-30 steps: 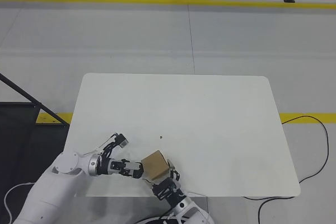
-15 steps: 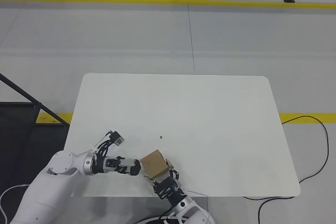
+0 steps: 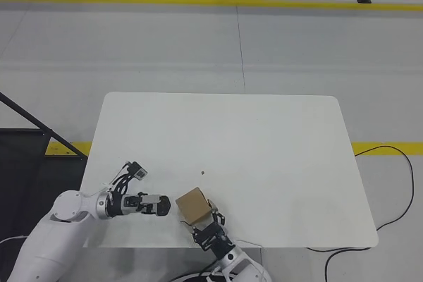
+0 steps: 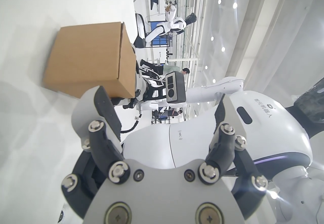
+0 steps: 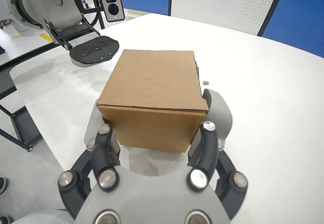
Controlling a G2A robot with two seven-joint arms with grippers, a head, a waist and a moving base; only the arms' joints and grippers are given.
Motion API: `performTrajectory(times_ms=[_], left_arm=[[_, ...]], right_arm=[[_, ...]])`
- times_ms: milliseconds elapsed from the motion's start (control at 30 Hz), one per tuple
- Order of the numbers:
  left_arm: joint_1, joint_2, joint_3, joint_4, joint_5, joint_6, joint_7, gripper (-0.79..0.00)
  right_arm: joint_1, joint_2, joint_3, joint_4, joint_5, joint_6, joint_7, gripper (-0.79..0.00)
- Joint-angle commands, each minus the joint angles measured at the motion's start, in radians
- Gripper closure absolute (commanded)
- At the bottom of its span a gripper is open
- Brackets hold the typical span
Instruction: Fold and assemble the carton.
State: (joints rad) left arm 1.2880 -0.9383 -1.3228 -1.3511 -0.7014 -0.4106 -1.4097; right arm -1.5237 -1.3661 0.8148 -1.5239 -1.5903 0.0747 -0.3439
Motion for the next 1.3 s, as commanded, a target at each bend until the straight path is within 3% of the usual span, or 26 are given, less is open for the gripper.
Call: performTrajectory(times_ms=[0,233,300,333,433,600,1267], left_arm=[[0.000,0.001,-0.004,0.003,-0.008,-0.004,0.004,-0.785],[0.004,0.000,-0.018,0.020,-0.049,-0.026,0.026,-0.785],[0.005,0.000,-0.021,0.024,-0.062,-0.031,0.031,-0.785],[0.006,-0.001,-0.022,0.026,-0.067,-0.034,0.034,-0.785],[0.007,-0.001,-0.024,0.024,-0.071,-0.034,0.034,-0.785],[0.013,-0.002,-0.026,0.017,-0.072,-0.036,0.036,-0.785],[0.016,-0.004,-0.027,0.013,-0.071,-0.031,0.032,-0.785]], right_arm=[[-0.003,0.002,0.008,-0.010,0.004,-0.014,-0.014,-0.625],[-0.024,0.014,0.039,-0.062,-0.009,-0.060,-0.043,-0.610],[-0.032,0.019,0.047,-0.086,-0.013,-0.085,-0.052,-0.526],[-0.035,0.022,0.052,-0.099,-0.012,-0.103,-0.060,-0.391],[-0.050,0.030,0.068,-0.138,-0.025,-0.131,-0.061,-0.326],[-0.074,0.038,0.077,-0.203,-0.064,-0.136,-0.027,0.000],[-0.084,0.045,0.079,-0.278,-0.088,-0.150,0.030,0.000]])
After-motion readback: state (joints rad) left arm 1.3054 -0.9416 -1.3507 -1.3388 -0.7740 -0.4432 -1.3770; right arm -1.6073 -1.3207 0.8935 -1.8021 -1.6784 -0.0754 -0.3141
